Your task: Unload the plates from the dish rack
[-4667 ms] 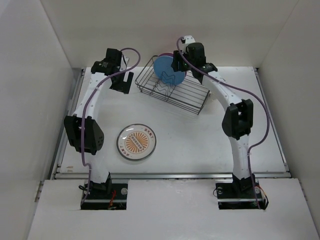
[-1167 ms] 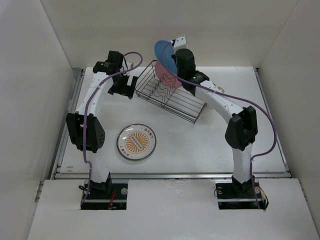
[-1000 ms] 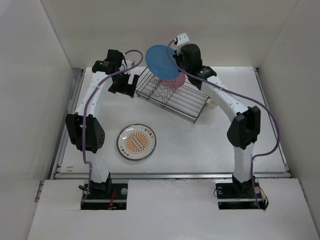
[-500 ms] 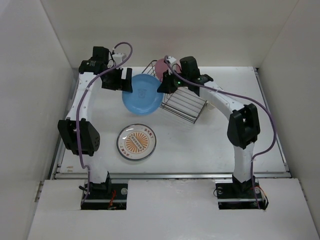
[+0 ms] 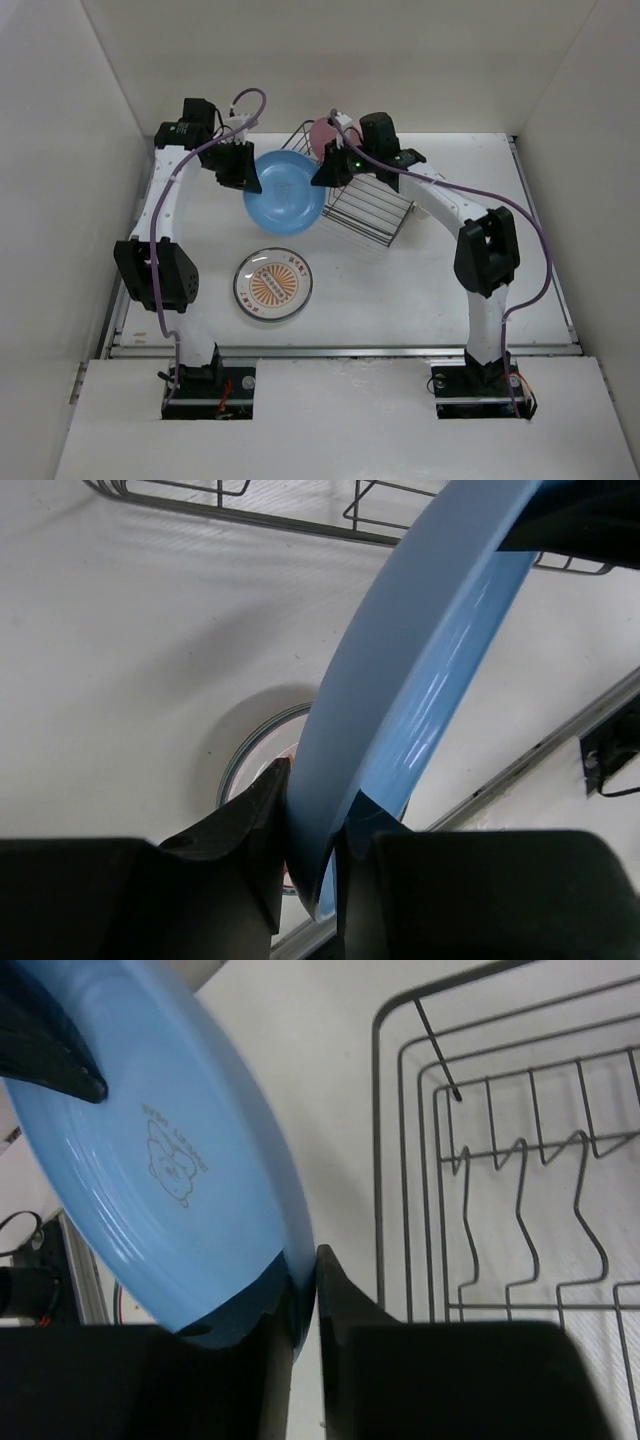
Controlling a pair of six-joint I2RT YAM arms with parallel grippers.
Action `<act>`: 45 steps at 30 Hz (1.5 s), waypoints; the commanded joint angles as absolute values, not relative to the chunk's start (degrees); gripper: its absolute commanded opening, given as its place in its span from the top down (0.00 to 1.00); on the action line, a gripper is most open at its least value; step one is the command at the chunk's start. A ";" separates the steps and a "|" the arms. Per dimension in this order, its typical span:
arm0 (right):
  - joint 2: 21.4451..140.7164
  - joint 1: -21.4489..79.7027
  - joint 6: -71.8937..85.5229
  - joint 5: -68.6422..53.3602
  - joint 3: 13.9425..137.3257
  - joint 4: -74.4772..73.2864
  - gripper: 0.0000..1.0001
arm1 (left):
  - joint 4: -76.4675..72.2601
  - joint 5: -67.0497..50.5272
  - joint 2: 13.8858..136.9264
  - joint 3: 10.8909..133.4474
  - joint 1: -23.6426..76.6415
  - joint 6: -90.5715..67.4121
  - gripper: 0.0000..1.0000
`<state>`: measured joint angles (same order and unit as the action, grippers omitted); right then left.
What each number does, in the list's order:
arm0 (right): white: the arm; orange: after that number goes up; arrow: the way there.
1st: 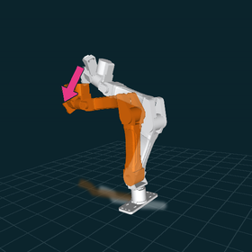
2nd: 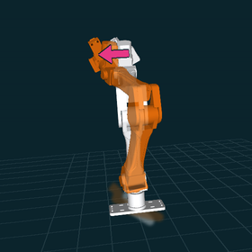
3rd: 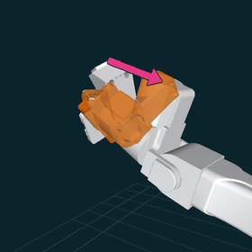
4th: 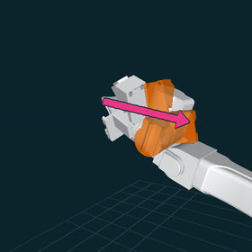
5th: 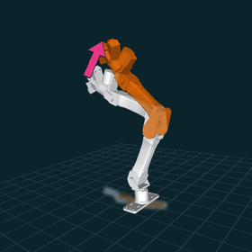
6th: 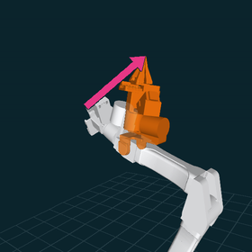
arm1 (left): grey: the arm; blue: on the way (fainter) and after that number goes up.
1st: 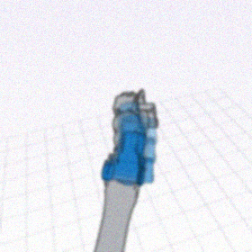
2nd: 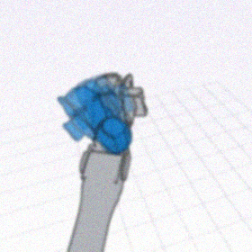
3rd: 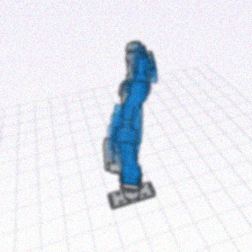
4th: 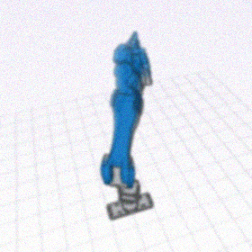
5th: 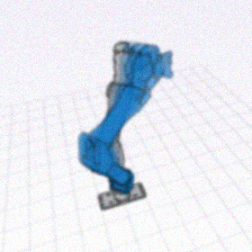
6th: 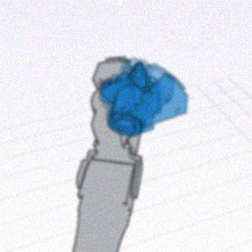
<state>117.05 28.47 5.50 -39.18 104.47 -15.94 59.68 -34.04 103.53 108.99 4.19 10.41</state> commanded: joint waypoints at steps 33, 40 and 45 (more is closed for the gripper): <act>132.89 25.22 -5.71 10.10 126.91 -15.91 0.36 | 61.25 -25.85 124.72 105.30 -19.34 4.92 0.42; 122.45 27.24 -13.78 25.28 110.78 -1.77 1.00 | 59.16 -23.20 120.24 101.70 -19.34 5.54 0.36; 115.50 28.04 -19.78 29.62 106.88 3.96 1.00 | 58.62 -22.06 115.58 101.17 -19.34 5.54 0.35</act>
